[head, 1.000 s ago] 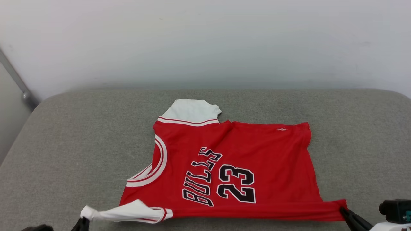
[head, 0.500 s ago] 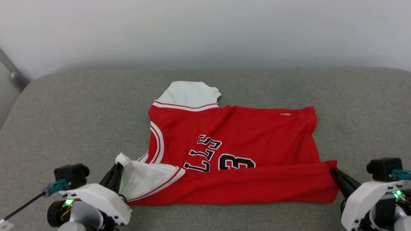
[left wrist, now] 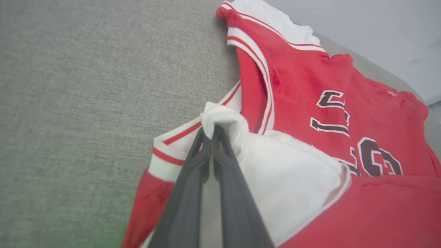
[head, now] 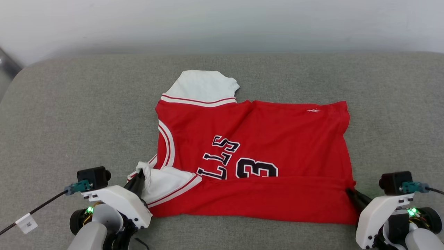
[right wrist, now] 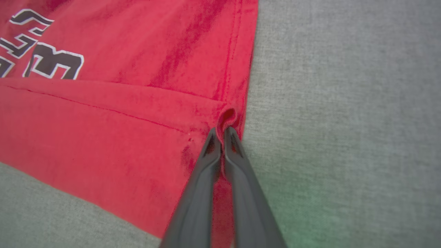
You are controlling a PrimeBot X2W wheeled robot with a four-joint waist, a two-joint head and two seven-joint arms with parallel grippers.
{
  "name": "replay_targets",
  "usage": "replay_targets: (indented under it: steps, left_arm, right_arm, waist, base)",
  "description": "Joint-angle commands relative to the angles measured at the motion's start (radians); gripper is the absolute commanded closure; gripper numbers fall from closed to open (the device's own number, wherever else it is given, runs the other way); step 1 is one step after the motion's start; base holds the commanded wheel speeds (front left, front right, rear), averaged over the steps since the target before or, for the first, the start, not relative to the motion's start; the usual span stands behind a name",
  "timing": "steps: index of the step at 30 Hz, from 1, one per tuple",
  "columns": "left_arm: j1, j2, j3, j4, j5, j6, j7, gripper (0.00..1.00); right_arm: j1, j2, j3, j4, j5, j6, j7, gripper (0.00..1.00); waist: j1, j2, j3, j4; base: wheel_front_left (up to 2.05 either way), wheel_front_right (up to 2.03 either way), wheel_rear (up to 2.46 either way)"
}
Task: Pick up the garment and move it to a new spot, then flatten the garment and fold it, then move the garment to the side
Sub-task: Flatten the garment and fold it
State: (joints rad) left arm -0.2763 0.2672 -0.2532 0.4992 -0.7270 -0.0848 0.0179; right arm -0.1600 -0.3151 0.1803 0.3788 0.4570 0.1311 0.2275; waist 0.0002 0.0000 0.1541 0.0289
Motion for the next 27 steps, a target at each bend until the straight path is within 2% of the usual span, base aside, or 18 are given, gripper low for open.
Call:
replay_targets:
  steps: [1,8,12,16,21,27]
  left_arm:
    - [-0.016,-0.003,-0.001,0.042,-0.008,-0.012,-0.012,0.00]
    - [-0.007,0.020,0.020,0.118,-0.039,-0.025,-0.039,0.00]
    - [0.013,0.049,0.031,0.105,-0.055,-0.027,-0.020,0.00]
    - [0.022,0.087,0.034,0.063,-0.061,-0.027,0.021,0.00]
    - [0.053,0.168,0.027,-0.053,-0.086,-0.023,0.168,0.00]
    - [0.106,0.268,0.005,-0.181,-0.162,0.003,0.460,0.00]
  right_arm:
    - [-0.013,-0.009,0.032,0.021,-0.002,-0.001,-0.016,0.00]
    - [0.011,-0.018,0.053,-0.001,-0.010,-0.001,-0.159,0.00]
    - [0.047,-0.010,0.032,-0.049,-0.045,-0.001,-0.247,0.00]
    - [0.078,0.005,0.010,-0.101,-0.067,-0.001,-0.281,0.00]
    - [0.138,0.040,-0.032,-0.196,-0.107,-0.001,-0.286,0.00]
    - [0.186,0.079,-0.061,-0.284,-0.127,-0.001,-0.243,0.00]
  waist:
    - [-0.0002,0.0000,-0.016,-0.009]
    - [-0.0002,0.0000,-0.095,-0.027]
    - [-0.0002,0.0000,-0.149,-0.036]
    - [-0.0002,0.0000,-0.169,-0.044]
    - [-0.0002,0.0000,-0.184,-0.059]
    - [-0.0002,0.0000,-0.169,-0.082]
  base:
    - [0.00,0.00,0.00]
    - [0.00,0.00,0.00]
    - [0.00,0.00,0.00]
    - [0.00,0.00,0.00]
    - [0.00,0.00,0.00]
    - [0.00,0.00,0.00]
